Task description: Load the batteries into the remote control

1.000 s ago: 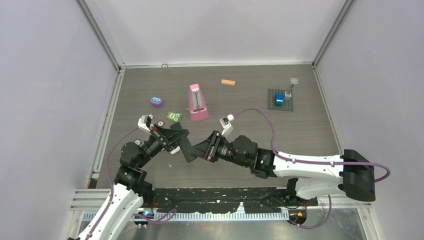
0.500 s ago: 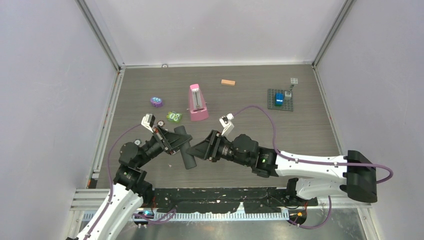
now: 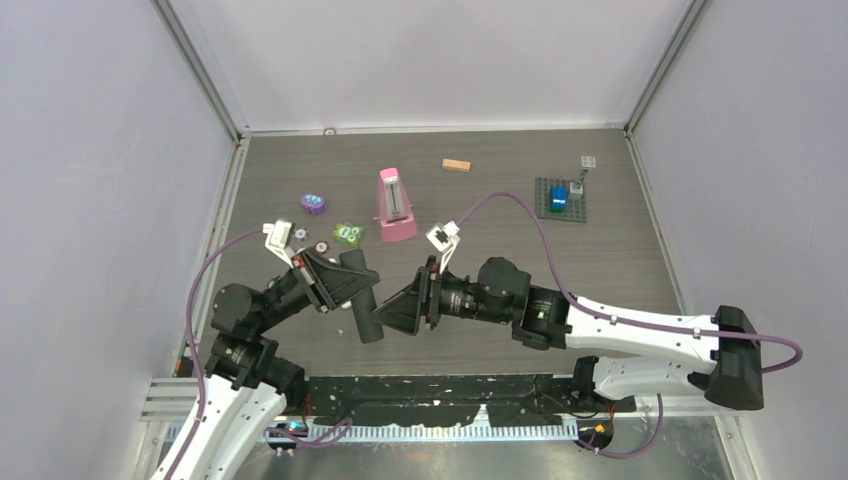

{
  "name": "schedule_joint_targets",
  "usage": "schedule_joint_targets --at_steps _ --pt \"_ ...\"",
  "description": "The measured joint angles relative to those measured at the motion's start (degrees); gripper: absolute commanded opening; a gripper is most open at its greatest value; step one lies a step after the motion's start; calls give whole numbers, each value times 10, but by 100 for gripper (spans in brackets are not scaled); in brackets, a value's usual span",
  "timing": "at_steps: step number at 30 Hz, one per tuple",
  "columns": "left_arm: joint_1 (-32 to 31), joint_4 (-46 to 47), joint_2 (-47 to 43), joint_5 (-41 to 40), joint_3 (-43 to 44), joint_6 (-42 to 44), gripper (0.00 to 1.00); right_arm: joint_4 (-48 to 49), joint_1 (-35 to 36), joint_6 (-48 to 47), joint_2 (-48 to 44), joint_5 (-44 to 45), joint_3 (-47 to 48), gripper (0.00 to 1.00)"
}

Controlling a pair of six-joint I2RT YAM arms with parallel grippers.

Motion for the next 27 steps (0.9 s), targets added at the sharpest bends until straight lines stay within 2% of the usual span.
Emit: schedule_joint_targets --at_steps 7,12,20,24,27 --pt "0 -3 0 31 0 22 0 2 14 -43 54 -57 57 60" --pt "0 -2 0 44 3 23 0 3 18 -50 70 -65 64 44" --pt "0 15 0 54 3 15 0 27 17 -44 82 -64 59 27" --pt "0 30 0 57 3 6 12 37 18 -36 83 -63 57 15" --pt "0 39 0 59 2 4 36 43 18 -29 83 -62 56 9"
